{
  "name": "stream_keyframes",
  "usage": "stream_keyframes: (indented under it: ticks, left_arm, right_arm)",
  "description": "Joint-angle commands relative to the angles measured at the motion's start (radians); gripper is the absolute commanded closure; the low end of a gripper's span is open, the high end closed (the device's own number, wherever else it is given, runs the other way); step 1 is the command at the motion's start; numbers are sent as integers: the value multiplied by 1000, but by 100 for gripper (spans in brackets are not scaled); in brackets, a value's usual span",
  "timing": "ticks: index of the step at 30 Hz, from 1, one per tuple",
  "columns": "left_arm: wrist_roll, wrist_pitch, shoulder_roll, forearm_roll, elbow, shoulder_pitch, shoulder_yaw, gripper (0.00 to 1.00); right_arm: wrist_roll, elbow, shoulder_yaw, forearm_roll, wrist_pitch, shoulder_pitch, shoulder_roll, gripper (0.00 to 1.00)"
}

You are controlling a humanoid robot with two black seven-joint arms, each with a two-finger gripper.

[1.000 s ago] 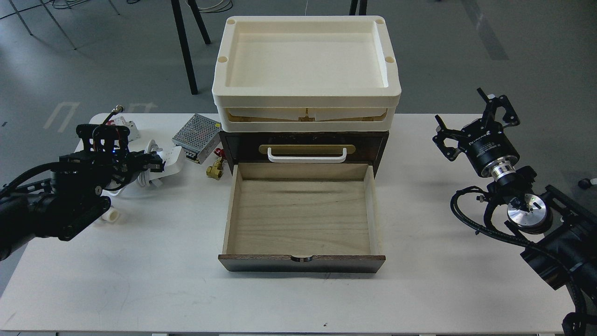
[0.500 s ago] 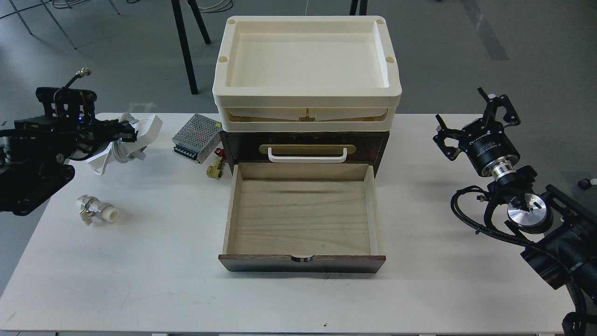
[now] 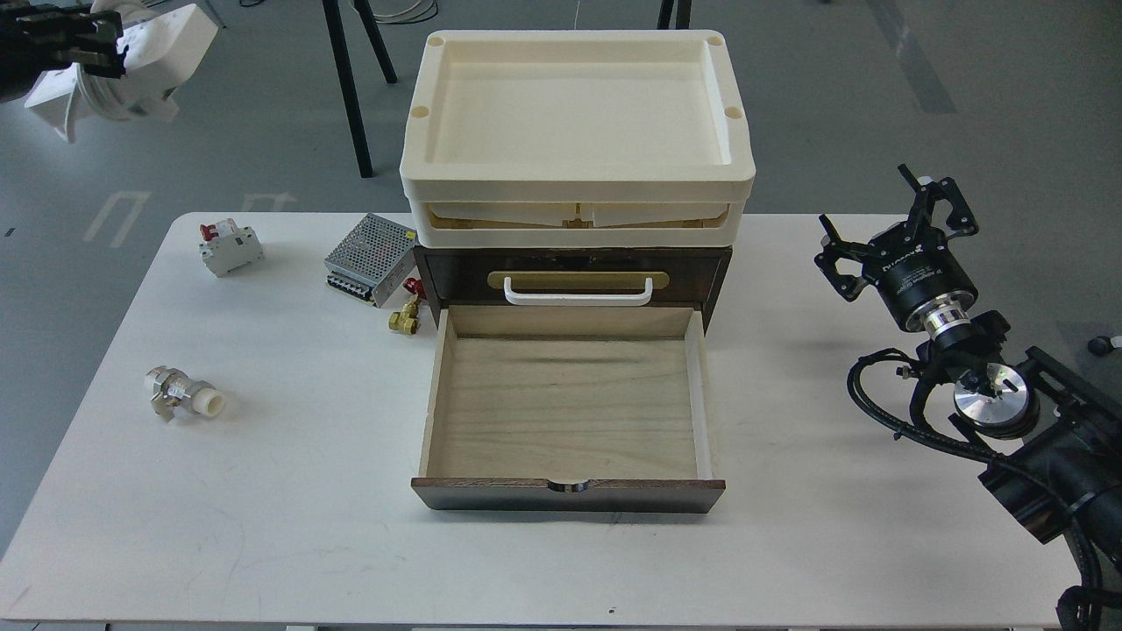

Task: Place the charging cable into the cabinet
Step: 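Lift the power strip and cable up off the table, then carry the power strip over the open drawer and lower it inside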

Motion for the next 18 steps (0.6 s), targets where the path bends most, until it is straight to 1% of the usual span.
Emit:
stream_keyframes:
  ticks: [1,4,6,8,10,14,18]
  left_arm:
    - [9,-20,21,2,-180,-99,-6,99]
    - [5,-23,1,2,-304,-153,-7,99]
    - [2,-23,-54,2,-367,-176,-6,99]
    - [-1,-26,-117,3,-404,-179,-4,99]
    - [0,-43,-190,3,-421,-189,-4,99]
    - [0,-116,-354,3,-441,-242,-6,99]
    - [-1,-125,-511,3,-447,-253,-6,99]
  right_arm:
    - [0,0,0,0,0,0,0,0]
    - [0,0,-1,0,0,0,0,0]
    - [0,0,-1,0,0,0,0,0]
    - [0,0,-1,0,0,0,0,0]
    - [0,0,-1,0,0,0,0,0]
    - [0,0,-1,-3,0,0,0,0]
    - [0,0,-1,-3,0,0,0,0]
